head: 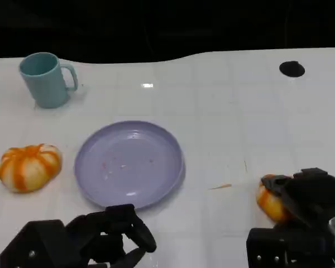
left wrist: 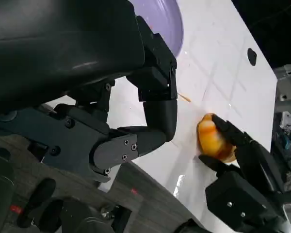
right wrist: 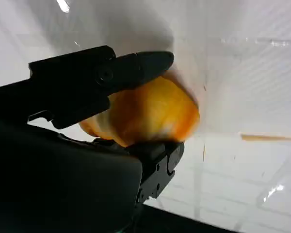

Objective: Grasp the bread from the table and place it into the plate.

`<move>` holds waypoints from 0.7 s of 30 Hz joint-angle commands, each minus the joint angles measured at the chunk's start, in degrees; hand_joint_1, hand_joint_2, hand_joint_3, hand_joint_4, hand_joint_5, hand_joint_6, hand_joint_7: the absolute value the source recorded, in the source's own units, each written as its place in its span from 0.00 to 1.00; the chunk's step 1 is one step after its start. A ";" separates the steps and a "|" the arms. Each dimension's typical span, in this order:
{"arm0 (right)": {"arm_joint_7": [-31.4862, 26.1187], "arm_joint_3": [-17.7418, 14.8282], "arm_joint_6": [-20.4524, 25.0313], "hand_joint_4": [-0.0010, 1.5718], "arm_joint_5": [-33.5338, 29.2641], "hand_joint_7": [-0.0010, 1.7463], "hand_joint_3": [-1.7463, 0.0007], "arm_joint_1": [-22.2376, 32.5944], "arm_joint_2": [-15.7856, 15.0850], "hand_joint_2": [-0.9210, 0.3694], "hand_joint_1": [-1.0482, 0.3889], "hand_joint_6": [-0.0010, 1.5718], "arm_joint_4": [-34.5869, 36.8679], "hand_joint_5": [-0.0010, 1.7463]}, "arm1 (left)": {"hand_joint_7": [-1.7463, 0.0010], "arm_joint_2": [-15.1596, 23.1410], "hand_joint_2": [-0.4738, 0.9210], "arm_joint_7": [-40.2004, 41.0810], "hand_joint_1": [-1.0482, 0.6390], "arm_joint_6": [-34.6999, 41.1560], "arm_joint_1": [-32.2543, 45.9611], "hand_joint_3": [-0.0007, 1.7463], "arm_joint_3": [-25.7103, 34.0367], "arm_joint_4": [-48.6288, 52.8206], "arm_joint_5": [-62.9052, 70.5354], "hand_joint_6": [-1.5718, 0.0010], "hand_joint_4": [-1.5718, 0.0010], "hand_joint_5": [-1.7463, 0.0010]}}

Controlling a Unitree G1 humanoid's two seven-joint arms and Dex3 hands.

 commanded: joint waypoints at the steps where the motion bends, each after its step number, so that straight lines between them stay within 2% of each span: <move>1: -12.24 -0.92 -2.77 0.40 4.52 0.05 0.90 -0.25 1.07 0.00 0.42 0.40 6.97 0.19 | 0.17 0.70 0.94 0.26 0.41 -0.15 0.38 0.38 -0.06 -0.68 0.94 0.62 0.59 0.00; 2: -17.75 -1.61 -5.42 0.47 6.42 0.06 0.91 -0.34 1.43 0.00 0.47 0.45 8.92 0.21 | 0.17 0.74 0.94 0.24 0.41 -0.12 0.37 0.38 -0.10 -0.73 1.05 0.62 0.59 0.00; 3: -22.43 -2.02 -7.98 0.54 7.87 0.09 0.92 -0.56 1.44 0.01 0.53 0.54 10.67 0.35 | 0.17 0.71 0.94 0.24 0.41 0.03 0.35 0.38 -0.09 -0.81 1.06 0.62 0.59 0.00; 4: -26.65 -2.24 -10.36 0.56 8.89 0.13 0.93 -0.77 1.30 0.01 0.58 0.66 11.96 0.58 | 0.17 0.64 0.94 0.26 0.42 0.19 0.32 0.38 -0.07 -0.84 1.04 0.62 0.59 0.00; 5: -29.53 -2.21 -11.97 0.55 9.57 0.17 0.94 -1.02 1.09 0.03 0.60 0.72 12.97 0.75 | 0.17 0.60 0.94 0.28 0.42 0.27 0.31 0.38 -0.06 -0.84 1.01 0.62 0.59 0.00; 6: -31.91 -2.18 -13.70 0.55 10.45 0.19 0.94 -1.34 0.90 0.03 0.61 0.75 13.99 0.84 | 0.17 0.53 0.94 0.29 0.42 0.24 0.27 0.38 -0.05 -0.76 0.96 0.62 0.59 0.00; 7: -34.09 -2.04 -15.27 0.56 11.03 0.37 0.91 -1.72 0.68 0.05 0.62 0.71 14.80 0.92 | 0.17 0.51 0.94 0.31 0.42 0.14 0.18 0.38 -0.09 -0.61 1.04 0.62 0.59 0.00; 8: -35.75 -1.86 -16.47 0.58 11.46 0.61 0.83 -2.11 0.47 0.11 0.63 0.61 15.58 0.97 | 0.17 0.50 0.94 0.35 0.42 0.02 0.07 0.38 -0.14 -0.46 1.15 0.62 0.59 0.00; 9: -36.92 -1.70 -17.32 0.59 11.74 0.74 0.74 -2.41 0.31 0.18 0.63 0.55 16.20 0.98 | 0.17 0.50 0.94 0.37 0.42 -0.05 0.00 0.38 -0.18 -0.36 1.23 0.62 0.59 0.00; 10: -37.62 -1.58 -17.78 0.60 11.91 0.81 0.68 -2.68 0.23 0.22 0.63 0.52 16.51 0.99 | 0.17 0.48 0.94 0.41 0.42 -0.09 -0.09 0.38 -0.24 -0.22 1.33 0.62 0.59 0.00; 13: -38.39 -1.50 -18.58 0.59 12.56 0.76 0.59 -2.99 0.22 0.30 0.63 0.54 16.38 1.00 | 0.16 0.27 0.93 0.38 0.41 -0.73 -0.26 0.39 -0.37 0.49 1.32 0.62 0.59 0.00; 15: -38.65 -1.57 -19.37 0.59 13.20 0.81 0.55 -3.05 0.06 0.33 0.65 0.53 15.68 1.00 | 0.16 0.36 0.93 0.46 0.41 -0.87 -0.54 0.39 -0.63 0.58 1.75 0.62 0.59 0.00; 16: -38.39 -1.50 -19.30 0.59 13.07 0.79 0.53 -3.09 -0.15 0.34 0.64 0.53 14.77 1.00 | 0.16 0.23 0.93 0.45 0.40 -0.74 -0.66 0.39 -0.65 0.60 1.69 0.62 0.59 0.00; 17: -38.37 -1.42 -19.41 0.59 12.92 0.72 0.50 -3.18 -0.35 0.36 0.63 0.55 14.11 1.00 | 0.16 0.04 0.93 0.39 0.41 -0.65 -0.74 0.39 -0.59 0.66 1.48 0.62 0.59 0.00; 19: -38.78 -1.46 -20.29 0.59 13.21 0.67 0.48 -3.45 -0.48 0.38 0.63 0.57 13.38 1.00 | 0.16 -0.17 0.94 0.48 0.42 0.11 -0.92 0.39 -0.57 0.53 1.38 0.62 0.59 0.00; 21: -38.64 -1.64 -21.11 0.59 14.06 0.73 0.44 -3.68 -0.33 0.40 0.64 0.56 12.31 1.00 | 0.16 -0.19 0.94 0.51 0.41 0.35 -1.16 0.39 -0.65 0.55 1.58 0.62 0.58 0.00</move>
